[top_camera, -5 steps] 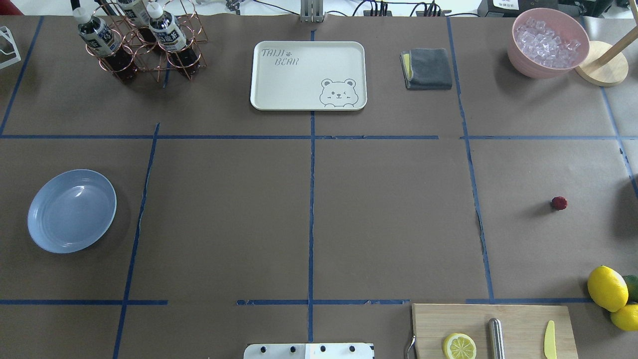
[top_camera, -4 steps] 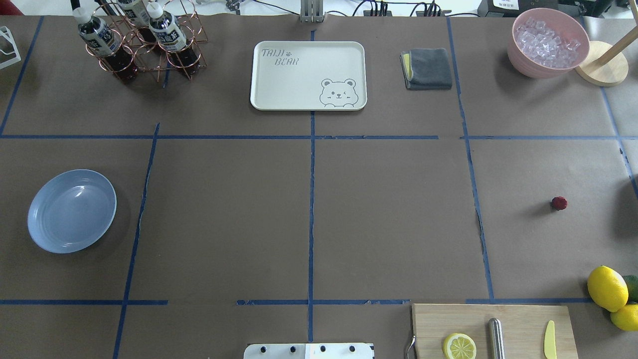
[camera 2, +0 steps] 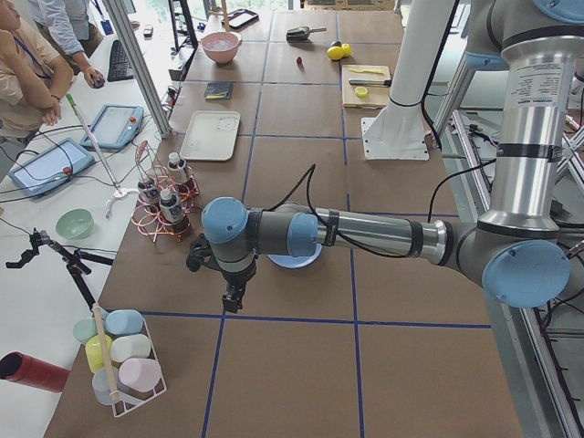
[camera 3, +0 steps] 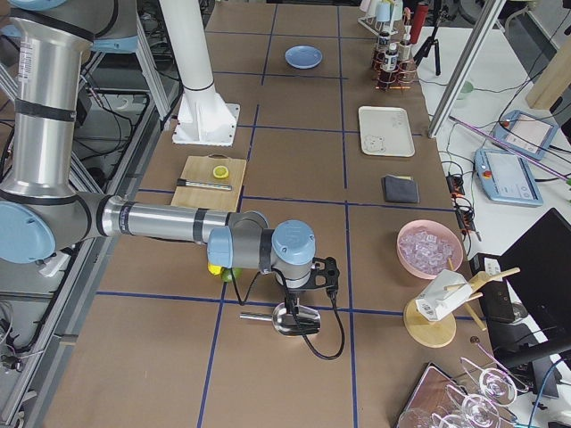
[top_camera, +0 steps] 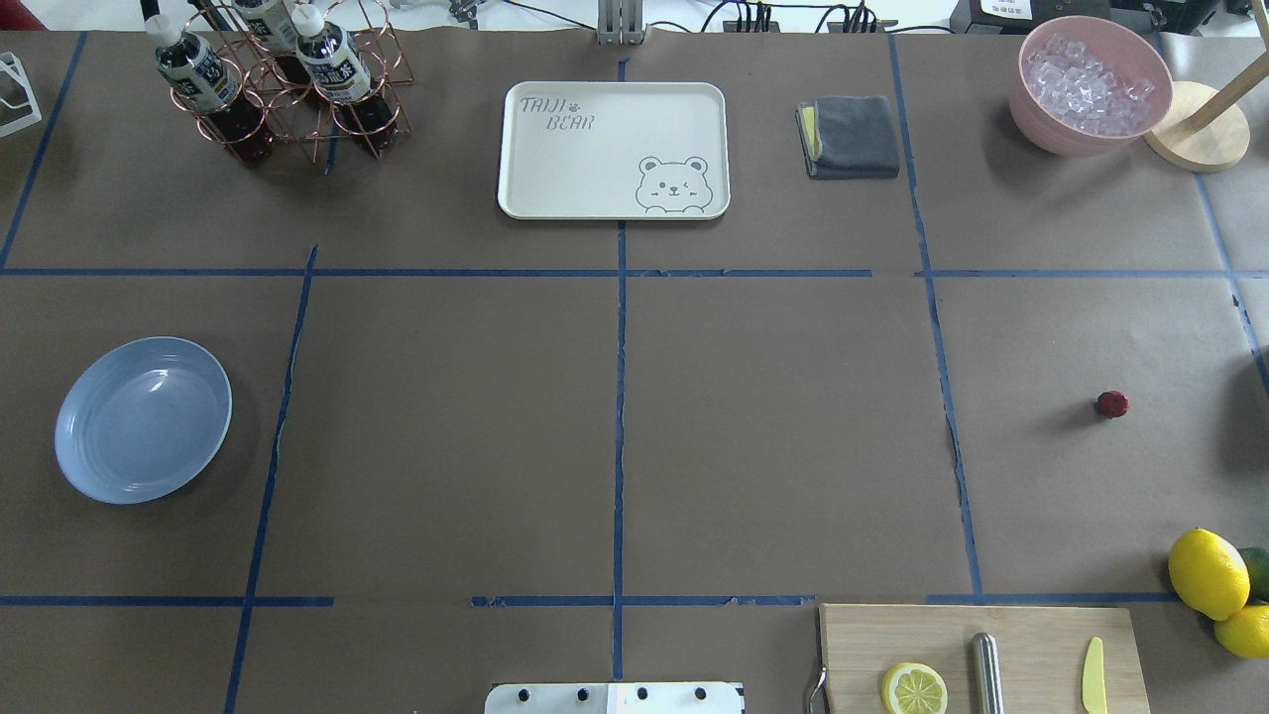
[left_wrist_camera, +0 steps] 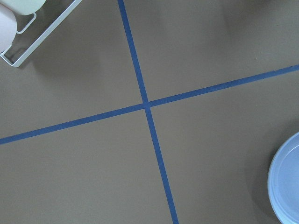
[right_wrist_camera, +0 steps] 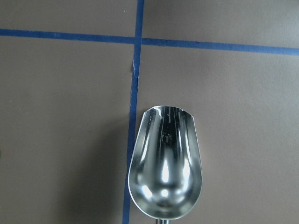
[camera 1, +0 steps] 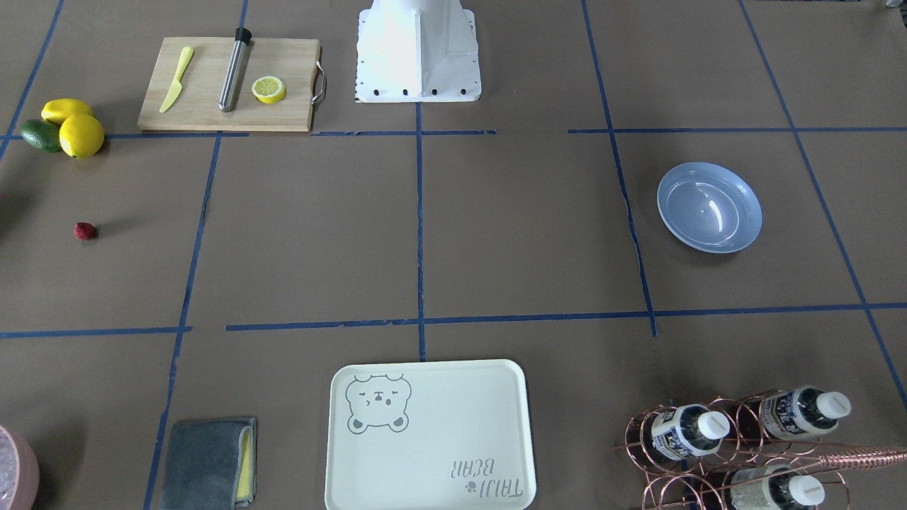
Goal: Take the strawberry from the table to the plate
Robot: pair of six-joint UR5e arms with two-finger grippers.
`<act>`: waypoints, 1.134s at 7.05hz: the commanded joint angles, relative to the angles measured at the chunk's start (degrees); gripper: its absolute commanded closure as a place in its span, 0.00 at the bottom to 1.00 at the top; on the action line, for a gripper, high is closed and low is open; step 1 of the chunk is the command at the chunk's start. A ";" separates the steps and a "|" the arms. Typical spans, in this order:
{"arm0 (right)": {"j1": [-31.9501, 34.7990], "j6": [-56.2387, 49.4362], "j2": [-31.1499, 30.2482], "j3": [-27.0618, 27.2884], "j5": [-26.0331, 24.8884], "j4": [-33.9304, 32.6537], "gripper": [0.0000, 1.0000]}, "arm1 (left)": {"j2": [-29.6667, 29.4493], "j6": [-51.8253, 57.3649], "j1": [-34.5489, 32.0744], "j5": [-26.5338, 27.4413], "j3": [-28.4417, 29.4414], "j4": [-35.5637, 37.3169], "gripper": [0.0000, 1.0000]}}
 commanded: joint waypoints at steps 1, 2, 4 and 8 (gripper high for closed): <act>-0.18 0.19 4.31 0.16 -0.34 8.38 0.00 | -0.17 0.02 0.08 1.94 -3.50 -0.38 0.00; -0.18 1.75 4.94 0.07 -0.26 11.48 0.00 | 0.00 0.89 0.08 0.89 -5.88 -2.38 0.00; -0.18 13.08 6.53 0.07 1.23 11.78 0.00 | -0.26 0.19 0.08 0.18 -5.73 -15.52 0.00; -0.18 3.17 4.50 -0.28 1.49 17.84 0.00 | -0.44 -8.81 4.53 -4.03 1.12 -38.58 0.00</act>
